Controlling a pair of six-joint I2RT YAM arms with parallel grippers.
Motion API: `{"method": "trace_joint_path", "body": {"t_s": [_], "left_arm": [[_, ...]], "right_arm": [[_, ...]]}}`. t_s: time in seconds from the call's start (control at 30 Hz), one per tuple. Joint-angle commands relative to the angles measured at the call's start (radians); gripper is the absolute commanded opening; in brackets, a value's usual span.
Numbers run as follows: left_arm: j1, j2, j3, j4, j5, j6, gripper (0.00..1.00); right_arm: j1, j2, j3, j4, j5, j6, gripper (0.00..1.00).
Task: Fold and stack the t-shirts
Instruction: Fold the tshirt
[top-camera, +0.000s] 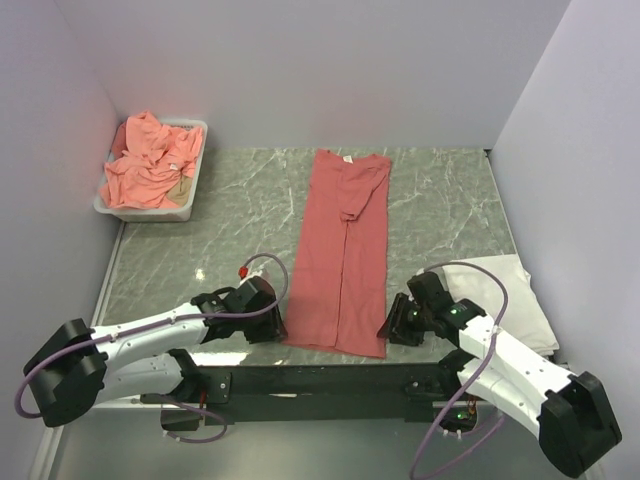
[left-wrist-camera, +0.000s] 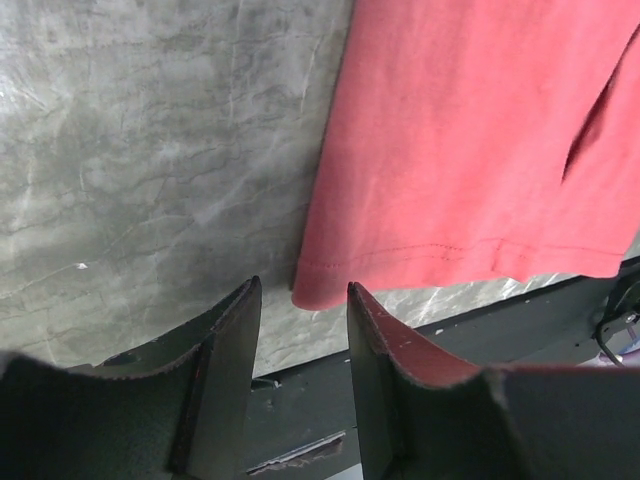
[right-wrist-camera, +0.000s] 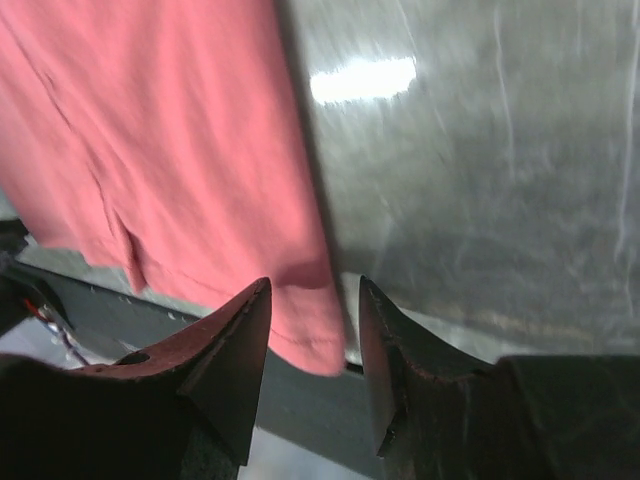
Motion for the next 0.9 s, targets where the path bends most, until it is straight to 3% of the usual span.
{"method": "trace_joint_path", "body": {"t_s": [0.0,0.47,0.87], "left_arm": [[0.003,0.005,-0.009,0.033,0.01,0.005,0.45],[0.005,0.043,-0.056,0.104,0.038,-0.01,0.4],[-0.003,0.057,-0.081,0.141,0.067,-0.026,0.23]], "right_arm": [[0.01,-0.04,-0.019,-0.085,-0.034,0.014,0.48],[0.024,-0.074,-0.08,-0.107,-0.128,0.025,0.48],[0.044,-0.053,-0.097,-0.11,-0.132,0.037,0.47]]}}
